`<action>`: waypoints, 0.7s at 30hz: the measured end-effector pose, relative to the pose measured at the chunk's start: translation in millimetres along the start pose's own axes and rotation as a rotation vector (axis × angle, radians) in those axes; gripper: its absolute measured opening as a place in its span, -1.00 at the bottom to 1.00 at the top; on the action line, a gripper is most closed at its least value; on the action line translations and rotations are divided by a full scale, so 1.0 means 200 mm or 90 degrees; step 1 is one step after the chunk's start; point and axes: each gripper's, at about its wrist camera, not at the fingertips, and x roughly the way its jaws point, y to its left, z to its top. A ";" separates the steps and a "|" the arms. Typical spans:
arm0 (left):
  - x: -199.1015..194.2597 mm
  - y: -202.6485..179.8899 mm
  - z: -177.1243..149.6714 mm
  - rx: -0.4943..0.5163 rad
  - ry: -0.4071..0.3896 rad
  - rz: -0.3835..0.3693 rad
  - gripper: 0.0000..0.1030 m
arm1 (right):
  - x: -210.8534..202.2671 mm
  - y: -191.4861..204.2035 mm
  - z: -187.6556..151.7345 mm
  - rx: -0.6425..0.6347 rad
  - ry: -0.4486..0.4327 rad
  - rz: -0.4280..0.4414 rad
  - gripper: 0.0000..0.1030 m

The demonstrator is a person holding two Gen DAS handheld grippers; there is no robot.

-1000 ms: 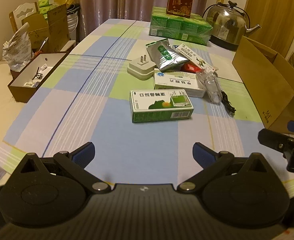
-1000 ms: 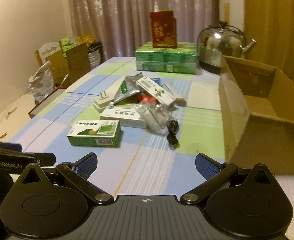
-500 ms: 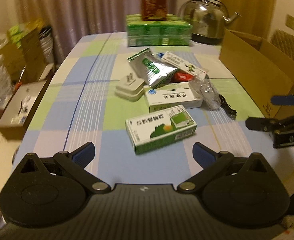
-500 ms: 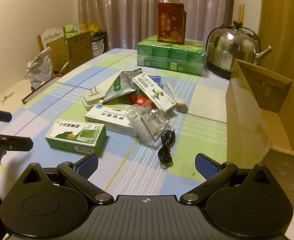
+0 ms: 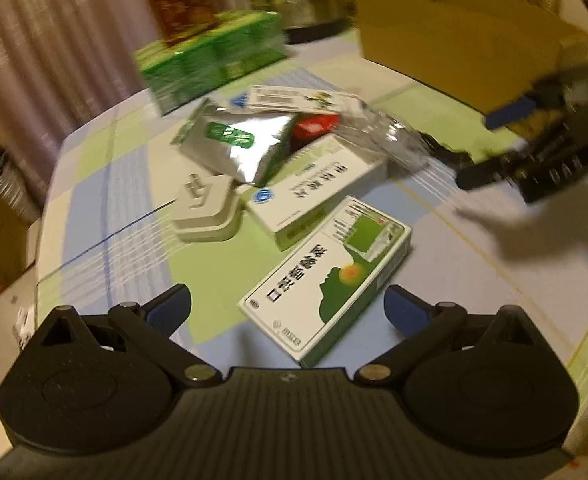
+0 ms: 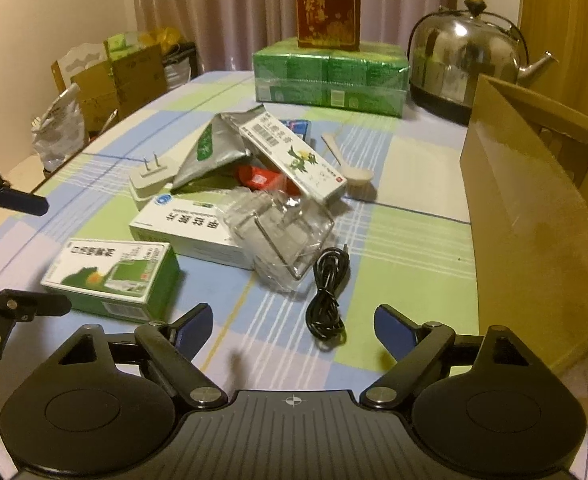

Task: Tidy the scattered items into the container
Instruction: 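Grasp the green-and-white medicine box with the left tool while the right tool grasps the black cable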

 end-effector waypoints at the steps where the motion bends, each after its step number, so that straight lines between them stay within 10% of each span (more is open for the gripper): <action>1: 0.03 0.01 0.00 0.015 0.006 -0.012 0.90 | 0.01 0.00 0.00 -0.001 0.003 -0.001 0.64; 16: 0.21 0.03 0.05 0.038 0.059 -0.087 0.35 | 0.15 -0.07 0.00 0.023 0.025 -0.009 0.36; 21: 0.14 -0.04 0.05 -0.014 0.077 -0.094 0.05 | 0.18 -0.09 0.03 0.034 0.031 -0.018 -0.05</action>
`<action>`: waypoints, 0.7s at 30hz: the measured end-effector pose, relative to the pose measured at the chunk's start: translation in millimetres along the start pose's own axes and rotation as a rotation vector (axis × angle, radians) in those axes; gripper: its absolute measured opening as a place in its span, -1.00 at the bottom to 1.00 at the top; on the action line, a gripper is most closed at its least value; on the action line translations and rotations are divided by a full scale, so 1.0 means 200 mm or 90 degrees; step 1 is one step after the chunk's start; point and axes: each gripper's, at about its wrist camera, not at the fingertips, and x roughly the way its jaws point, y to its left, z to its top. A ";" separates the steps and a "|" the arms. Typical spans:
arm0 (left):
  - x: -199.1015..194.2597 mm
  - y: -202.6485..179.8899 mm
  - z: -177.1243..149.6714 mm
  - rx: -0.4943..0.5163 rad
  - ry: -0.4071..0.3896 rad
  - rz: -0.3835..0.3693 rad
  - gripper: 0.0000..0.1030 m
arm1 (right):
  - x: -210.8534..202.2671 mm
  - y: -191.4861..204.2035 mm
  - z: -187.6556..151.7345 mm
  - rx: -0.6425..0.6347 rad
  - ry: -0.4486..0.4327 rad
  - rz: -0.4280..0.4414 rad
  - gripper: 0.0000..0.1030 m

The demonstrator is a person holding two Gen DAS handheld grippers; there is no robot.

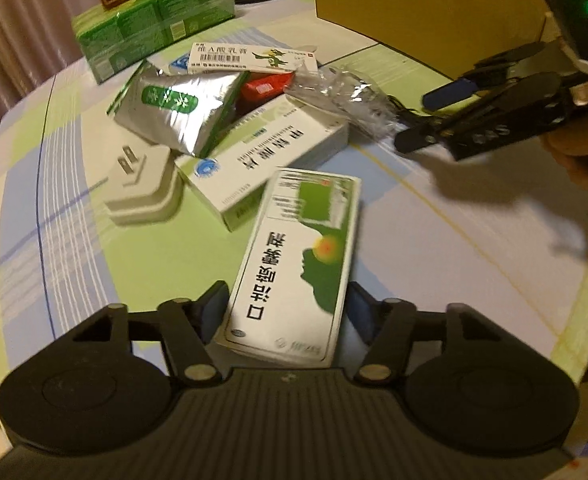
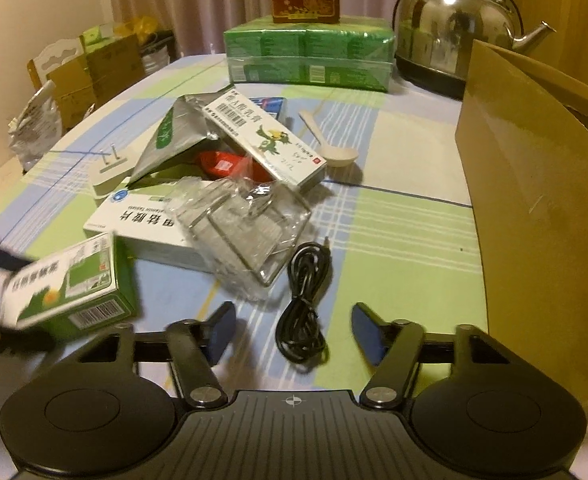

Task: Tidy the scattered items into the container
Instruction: 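Grasp the green-and-white medicine box with the left tool while the right tool grasps the black cable, then carry the green box and black cable with both tools over the cardboard box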

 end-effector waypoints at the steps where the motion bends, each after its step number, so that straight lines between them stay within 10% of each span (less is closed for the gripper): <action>1: -0.01 -0.02 0.00 -0.011 0.002 -0.004 0.05 | 0.00 0.00 0.00 0.002 0.003 0.000 -0.15; 4: -0.04 -0.10 -0.02 -0.019 0.002 -0.005 0.07 | 0.00 0.00 0.00 -0.002 0.004 -0.002 -0.61; 8: -0.05 -0.17 -0.02 -0.037 -0.002 0.014 0.09 | -0.05 0.00 -0.03 -0.010 0.009 -0.007 -0.70; 21: -0.01 -0.15 0.06 -0.124 -0.014 0.048 0.17 | -0.05 0.01 -0.07 -0.027 -0.002 -0.016 -0.49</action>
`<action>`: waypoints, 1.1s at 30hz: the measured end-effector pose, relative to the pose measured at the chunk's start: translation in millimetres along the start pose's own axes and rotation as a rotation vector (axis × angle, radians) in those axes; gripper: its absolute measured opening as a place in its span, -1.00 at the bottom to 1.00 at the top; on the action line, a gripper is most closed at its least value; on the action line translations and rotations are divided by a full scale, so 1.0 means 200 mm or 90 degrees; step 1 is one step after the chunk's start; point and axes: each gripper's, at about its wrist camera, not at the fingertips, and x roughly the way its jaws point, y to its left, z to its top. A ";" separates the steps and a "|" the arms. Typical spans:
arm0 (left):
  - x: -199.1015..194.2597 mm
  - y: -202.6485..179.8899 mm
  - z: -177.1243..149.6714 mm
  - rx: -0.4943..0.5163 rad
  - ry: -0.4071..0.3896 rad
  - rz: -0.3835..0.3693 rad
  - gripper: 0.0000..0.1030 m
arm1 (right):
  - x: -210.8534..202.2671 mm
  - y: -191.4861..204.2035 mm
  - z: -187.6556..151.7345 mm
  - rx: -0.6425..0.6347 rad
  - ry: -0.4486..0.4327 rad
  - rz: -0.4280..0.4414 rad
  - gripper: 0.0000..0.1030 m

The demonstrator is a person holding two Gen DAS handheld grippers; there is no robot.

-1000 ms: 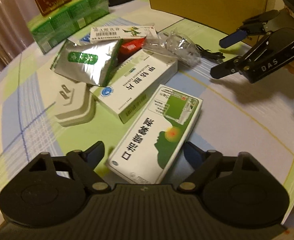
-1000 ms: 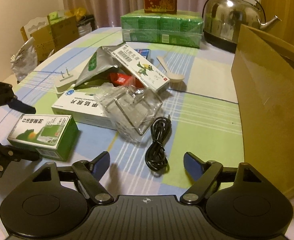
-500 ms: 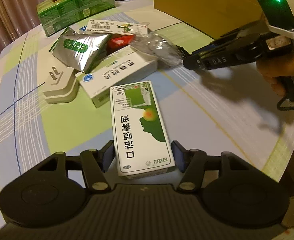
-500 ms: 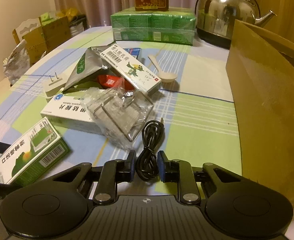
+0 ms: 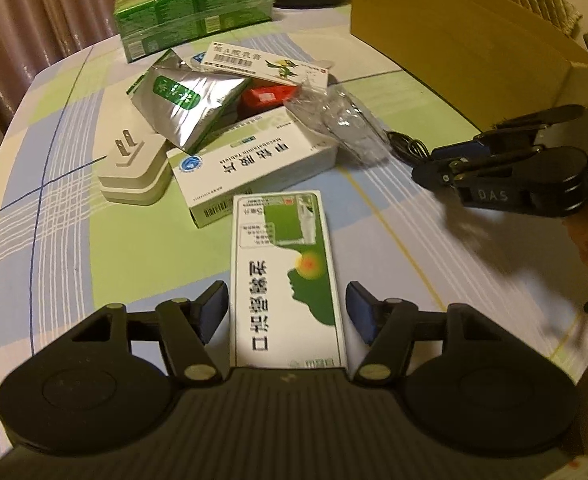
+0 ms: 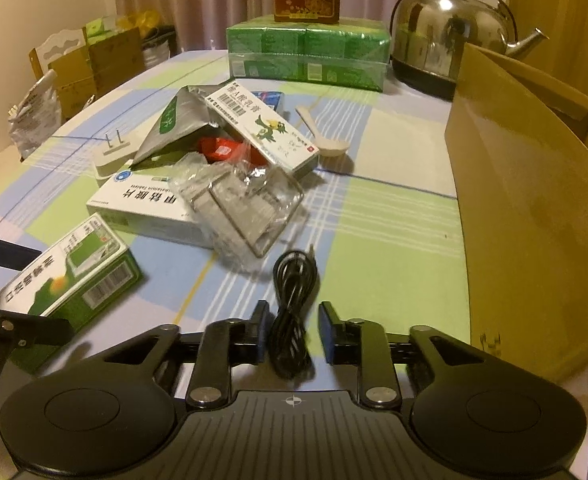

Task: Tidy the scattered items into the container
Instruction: 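Carry the green box and black cable with both tools over the cardboard box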

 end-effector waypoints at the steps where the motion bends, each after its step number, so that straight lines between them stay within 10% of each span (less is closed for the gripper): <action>1: 0.01 0.00 0.01 -0.003 0.000 0.001 0.17 | 0.01 0.00 0.01 0.000 -0.001 0.001 -0.48; 33: -0.19 -0.14 0.02 -0.049 -0.023 0.006 -0.02 | -0.40 -0.01 -0.06 0.049 -0.060 -0.001 -0.77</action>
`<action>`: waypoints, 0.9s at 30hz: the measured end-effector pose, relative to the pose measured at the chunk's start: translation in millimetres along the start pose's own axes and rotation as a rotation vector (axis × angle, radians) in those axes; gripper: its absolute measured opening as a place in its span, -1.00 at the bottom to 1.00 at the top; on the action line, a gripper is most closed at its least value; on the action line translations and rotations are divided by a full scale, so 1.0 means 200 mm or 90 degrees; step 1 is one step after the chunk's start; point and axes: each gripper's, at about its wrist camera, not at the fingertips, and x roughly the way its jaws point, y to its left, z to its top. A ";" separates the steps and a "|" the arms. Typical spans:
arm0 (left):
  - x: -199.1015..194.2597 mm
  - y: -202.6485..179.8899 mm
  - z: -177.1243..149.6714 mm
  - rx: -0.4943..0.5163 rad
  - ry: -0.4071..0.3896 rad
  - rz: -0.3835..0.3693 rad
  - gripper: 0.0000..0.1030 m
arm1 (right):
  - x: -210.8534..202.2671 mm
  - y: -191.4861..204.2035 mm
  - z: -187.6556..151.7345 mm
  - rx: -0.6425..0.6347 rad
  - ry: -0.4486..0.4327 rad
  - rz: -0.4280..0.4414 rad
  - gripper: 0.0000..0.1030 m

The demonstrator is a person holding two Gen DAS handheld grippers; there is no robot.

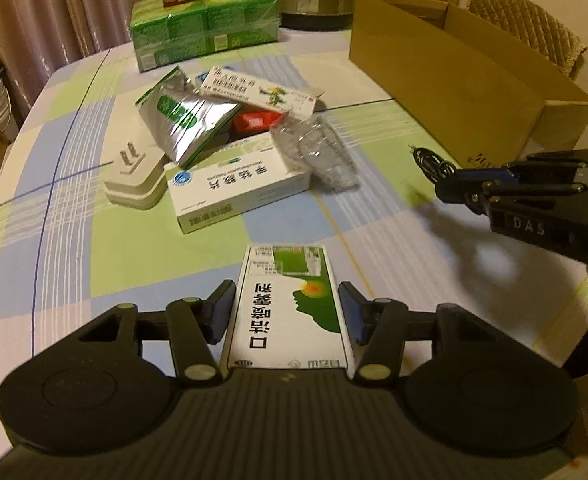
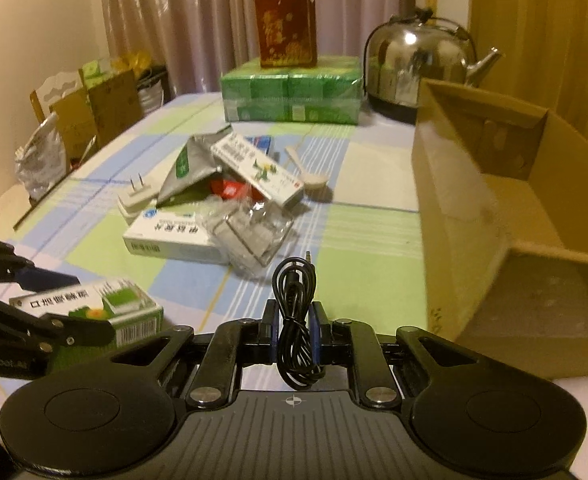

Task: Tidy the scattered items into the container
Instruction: 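Carry the green box and black cable with both tools over the cardboard box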

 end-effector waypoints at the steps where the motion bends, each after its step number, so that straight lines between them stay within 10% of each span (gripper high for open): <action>1: -0.01 -0.01 0.00 0.002 -0.003 0.000 -0.02 | -0.02 0.00 0.00 0.003 -0.005 -0.002 -0.77; 15: -0.13 -0.10 0.05 0.029 -0.029 0.008 -0.02 | -0.21 -0.02 0.04 0.002 -0.059 -0.010 -0.77; 27: -0.21 -0.29 0.42 0.087 -0.114 -0.013 -0.01 | -0.41 -0.24 0.32 0.007 -0.167 -0.071 -0.77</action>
